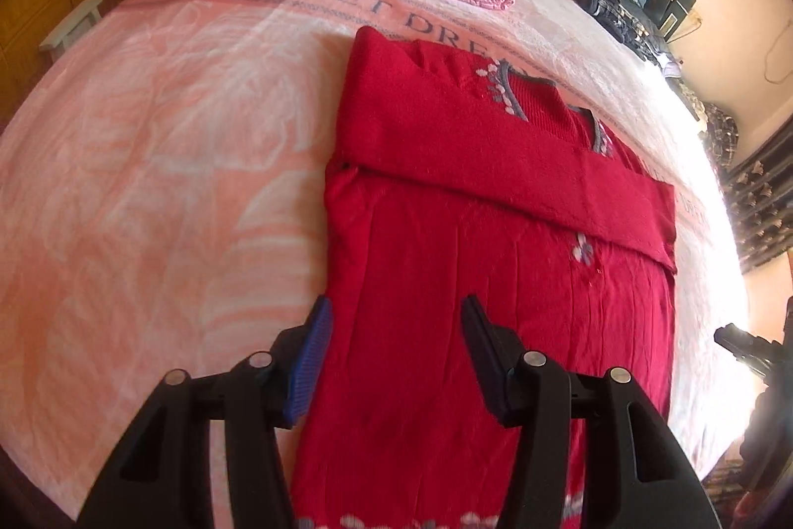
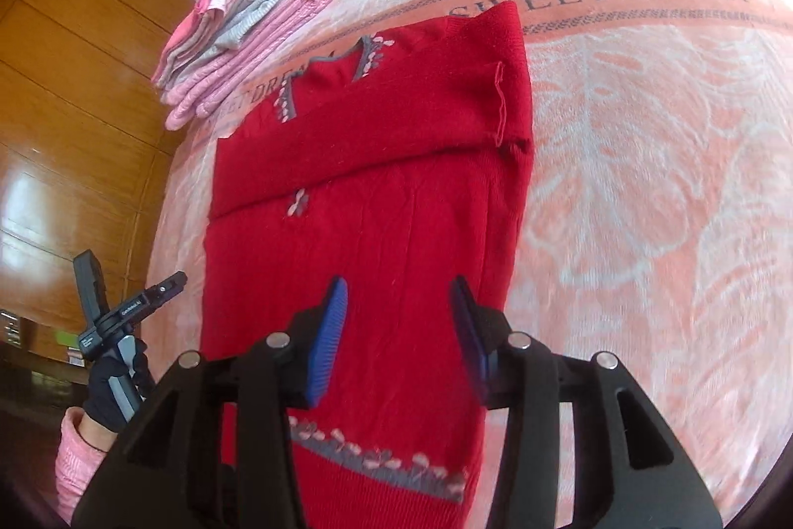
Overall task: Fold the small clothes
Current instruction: 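Open both tools and withdraw them from the folded sweater, then move both tools to the sweater's ribbed hem and grasp it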
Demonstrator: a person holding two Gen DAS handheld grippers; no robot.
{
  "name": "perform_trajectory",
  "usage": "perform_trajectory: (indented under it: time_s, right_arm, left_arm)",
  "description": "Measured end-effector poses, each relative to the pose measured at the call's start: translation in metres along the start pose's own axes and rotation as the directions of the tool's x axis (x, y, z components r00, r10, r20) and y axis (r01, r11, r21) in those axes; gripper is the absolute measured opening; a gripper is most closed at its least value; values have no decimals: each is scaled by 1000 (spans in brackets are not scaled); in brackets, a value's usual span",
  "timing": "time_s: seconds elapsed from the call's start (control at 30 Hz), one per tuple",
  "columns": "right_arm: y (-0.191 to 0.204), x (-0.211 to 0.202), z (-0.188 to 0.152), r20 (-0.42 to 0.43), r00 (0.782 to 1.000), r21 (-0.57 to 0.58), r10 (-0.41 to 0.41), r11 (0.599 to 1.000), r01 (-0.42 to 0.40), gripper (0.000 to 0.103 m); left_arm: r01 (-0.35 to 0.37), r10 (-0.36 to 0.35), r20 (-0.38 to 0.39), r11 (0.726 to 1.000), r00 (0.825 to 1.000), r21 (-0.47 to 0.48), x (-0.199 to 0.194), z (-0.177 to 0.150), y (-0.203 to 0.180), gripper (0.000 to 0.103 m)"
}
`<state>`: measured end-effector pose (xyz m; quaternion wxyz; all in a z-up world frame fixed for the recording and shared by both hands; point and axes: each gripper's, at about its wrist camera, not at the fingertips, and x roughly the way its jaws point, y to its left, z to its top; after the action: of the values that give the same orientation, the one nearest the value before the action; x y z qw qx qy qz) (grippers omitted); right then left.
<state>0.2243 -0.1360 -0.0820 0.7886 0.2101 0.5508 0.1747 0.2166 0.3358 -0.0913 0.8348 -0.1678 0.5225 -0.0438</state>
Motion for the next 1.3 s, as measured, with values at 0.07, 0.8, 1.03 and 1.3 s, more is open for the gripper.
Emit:
perform_trajectory:
  time_s: [0.07, 0.8, 1.03, 1.3]
  right_arm:
    - [9, -26, -30, -6, 1000, 7, 7, 1000, -7, 48]
    - [16, -67, -197, -116, 989, -50, -93, 995, 87, 62]
    - [2, -49, -199, -151, 983, -30, -105, 994, 101, 61]
    - [0, -41, -199, -173, 981, -29, -83, 996, 79, 61]
  left_arm:
    - [25, -25, -3, 1000, 1000, 4, -29, -24, 2, 54]
    - [90, -104, -240, 993, 965, -71, -51, -144, 73, 64]
    - [119, -116, -283, 993, 952, -10, -25, -154, 65, 64]
    - [162, -154, -295, 987, 943, 1, -18, -161, 64, 63]
